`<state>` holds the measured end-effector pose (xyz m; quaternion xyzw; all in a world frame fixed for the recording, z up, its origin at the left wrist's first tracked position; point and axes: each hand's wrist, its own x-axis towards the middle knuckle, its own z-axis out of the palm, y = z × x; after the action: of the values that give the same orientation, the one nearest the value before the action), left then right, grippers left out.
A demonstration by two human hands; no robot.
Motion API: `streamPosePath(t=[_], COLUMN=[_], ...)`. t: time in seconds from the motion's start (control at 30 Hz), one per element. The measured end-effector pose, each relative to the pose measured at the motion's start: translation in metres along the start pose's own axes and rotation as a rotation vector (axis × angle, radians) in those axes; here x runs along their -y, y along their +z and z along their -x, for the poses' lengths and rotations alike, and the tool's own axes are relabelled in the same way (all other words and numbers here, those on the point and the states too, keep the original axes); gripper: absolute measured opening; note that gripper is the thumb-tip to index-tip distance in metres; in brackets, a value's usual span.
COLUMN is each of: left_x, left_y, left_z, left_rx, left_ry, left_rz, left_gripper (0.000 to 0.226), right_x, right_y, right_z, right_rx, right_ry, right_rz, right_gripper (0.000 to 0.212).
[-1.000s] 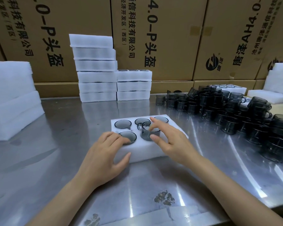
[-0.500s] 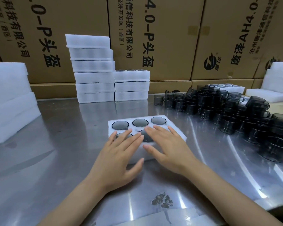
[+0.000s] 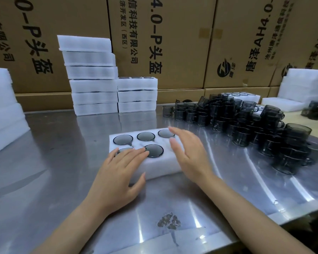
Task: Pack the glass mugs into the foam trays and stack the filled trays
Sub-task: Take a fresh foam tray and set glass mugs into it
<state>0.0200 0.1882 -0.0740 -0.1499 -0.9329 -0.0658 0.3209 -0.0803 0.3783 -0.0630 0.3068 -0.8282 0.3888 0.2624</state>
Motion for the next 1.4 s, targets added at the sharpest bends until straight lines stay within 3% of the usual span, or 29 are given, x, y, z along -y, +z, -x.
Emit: streamPosePath(t=[0.1,0.23,0.57,0.87,0.97,1.2,1.4], left_x=[0.000,0.002,0.002,0.005,0.006,0.008,0.012], left_y=[-0.002,-0.004,-0.003,-0.002,-0.005,-0.010,-0.010], left_z=[0.001,0.000,0.001,-0.008,-0.009,-0.006,-0.005], left_rx=[-0.066,-0.112,-0.071,-0.041,-0.059,-0.099,-0.104], left_ry=[-0.043,-0.076,-0.124,-0.113,-0.117,-0.111,-0.101], left_rz=[0.056,0.077,0.019,-0.155,-0.160,-0.136,-0.073], left_gripper=[0.046,0.041,0.043,0.072,0.072,0.073,0.071], right_x=[-0.034,-0.085,-0.122,-0.124,-0.110,-0.042,-0.022], right_y=[-0.016,-0.039,-0.063,-0.064,-0.063,-0.050,-0.033], right_z=[-0.013,-0.014,-0.022,-0.016,-0.016,-0.014,-0.010], right_rx=[-0.235,-0.208,-0.188,-0.117,-0.137,-0.442,-0.288], right_ry=[0.269,0.564,0.745,0.652,0.478,-0.037,-0.076], right_rz=[0.010,0.236,0.538,0.557,0.472,0.118,-0.025], right_gripper=[0.044,0.040,0.052,0.033,0.028,0.029,0.035])
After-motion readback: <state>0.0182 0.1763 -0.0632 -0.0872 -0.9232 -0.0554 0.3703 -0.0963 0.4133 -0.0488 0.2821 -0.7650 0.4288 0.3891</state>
